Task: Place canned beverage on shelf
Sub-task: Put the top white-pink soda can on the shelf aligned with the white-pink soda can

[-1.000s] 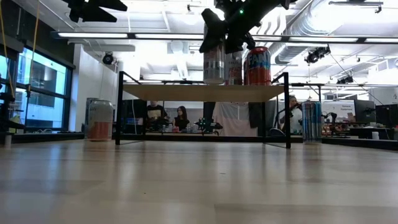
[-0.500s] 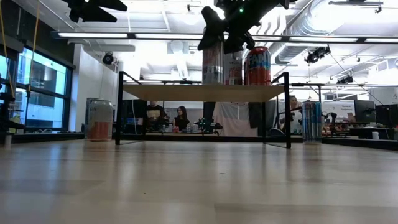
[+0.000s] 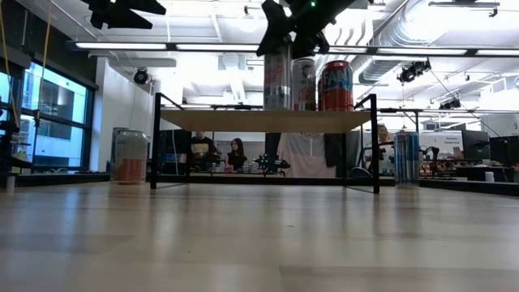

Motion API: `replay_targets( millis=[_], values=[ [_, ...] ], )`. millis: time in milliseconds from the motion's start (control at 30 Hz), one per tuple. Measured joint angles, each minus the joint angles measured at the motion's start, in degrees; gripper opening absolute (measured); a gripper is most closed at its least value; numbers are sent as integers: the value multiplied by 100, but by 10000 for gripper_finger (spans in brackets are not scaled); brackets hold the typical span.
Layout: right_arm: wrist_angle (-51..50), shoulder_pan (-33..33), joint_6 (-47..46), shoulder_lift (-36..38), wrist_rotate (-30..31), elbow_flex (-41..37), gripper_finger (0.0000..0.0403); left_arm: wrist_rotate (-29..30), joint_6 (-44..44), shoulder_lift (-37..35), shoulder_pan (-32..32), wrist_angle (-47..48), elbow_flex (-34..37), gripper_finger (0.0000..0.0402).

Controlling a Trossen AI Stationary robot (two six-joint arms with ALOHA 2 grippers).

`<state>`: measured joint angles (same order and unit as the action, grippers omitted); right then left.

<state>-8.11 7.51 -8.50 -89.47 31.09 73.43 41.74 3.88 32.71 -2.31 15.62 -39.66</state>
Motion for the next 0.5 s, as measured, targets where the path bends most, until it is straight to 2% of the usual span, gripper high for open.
replay_targets(
  millis=[267, 500],
  values=[
    [-189, 36, -69, 0, 83, 280, 311, 0, -25, 1, 2, 0, 0, 303],
    [-647, 145, -195, 0, 34, 665, 376, 3, -206, 0, 1, -2, 0, 303]
  ],
)
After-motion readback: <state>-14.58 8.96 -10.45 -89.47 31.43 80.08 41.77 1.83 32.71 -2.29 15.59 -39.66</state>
